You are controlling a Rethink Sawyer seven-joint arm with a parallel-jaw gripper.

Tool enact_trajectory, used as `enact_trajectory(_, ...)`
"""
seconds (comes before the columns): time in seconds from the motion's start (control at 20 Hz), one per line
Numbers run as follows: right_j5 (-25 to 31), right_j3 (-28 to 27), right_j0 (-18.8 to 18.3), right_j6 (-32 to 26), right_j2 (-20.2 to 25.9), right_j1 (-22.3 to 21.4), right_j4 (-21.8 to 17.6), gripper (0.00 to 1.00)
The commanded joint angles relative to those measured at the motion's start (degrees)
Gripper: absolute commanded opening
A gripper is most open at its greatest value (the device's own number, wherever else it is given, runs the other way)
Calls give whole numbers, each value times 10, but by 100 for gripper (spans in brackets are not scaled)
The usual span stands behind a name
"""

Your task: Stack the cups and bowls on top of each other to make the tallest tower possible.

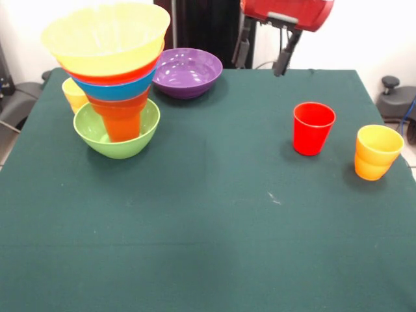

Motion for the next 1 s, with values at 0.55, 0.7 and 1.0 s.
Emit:
enact_trajectory(0.55, 81, -114, 25, -52, 44, 66, 20, 100)
enact_trajectory(0.7, 90, -158, 32, -50, 53, 91, 27, 100)
enact_trajectory(1.0, 95, -231, 49, -34, 49, 130, 31, 100)
